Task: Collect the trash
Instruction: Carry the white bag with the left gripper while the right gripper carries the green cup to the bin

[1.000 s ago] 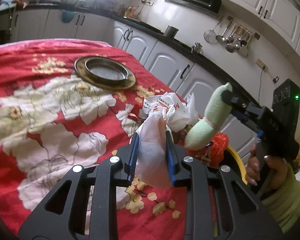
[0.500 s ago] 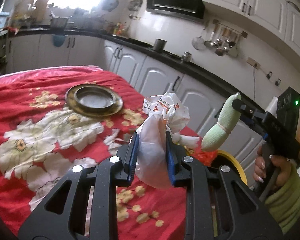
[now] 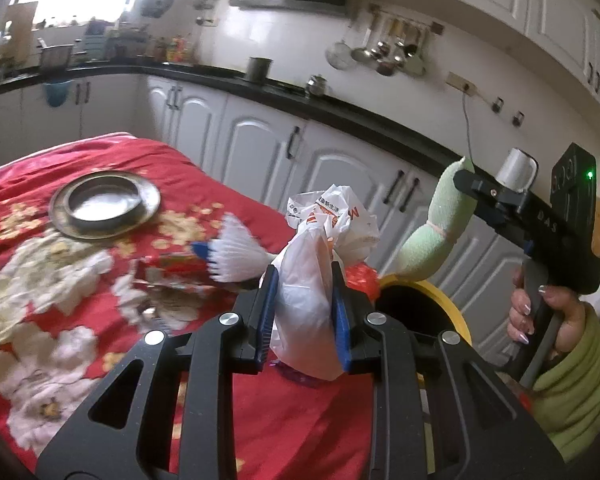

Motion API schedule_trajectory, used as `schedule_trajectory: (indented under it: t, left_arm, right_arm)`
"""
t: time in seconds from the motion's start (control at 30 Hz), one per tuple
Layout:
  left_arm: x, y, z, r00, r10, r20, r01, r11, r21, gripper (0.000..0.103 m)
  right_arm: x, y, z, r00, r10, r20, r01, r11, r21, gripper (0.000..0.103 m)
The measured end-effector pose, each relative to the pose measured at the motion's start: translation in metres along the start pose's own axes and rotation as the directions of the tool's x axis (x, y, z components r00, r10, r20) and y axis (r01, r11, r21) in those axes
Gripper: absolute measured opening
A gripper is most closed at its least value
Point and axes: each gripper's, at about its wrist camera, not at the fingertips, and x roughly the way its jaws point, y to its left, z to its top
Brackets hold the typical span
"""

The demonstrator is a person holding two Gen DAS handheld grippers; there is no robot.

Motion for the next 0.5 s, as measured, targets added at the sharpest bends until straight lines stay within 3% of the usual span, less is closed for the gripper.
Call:
schedule_trajectory:
  t: [0.5]
  left_arm:
    - [0.064, -0.071, -0.011, 0.988, -0.112, -0.108, 0.123, 0.986, 0.111, 0.019]
  right_arm:
    - [-0.036, -0.076, -0.016, 0.980, -0.198, 0.015, 0.196, 0.976, 0.093, 0.076]
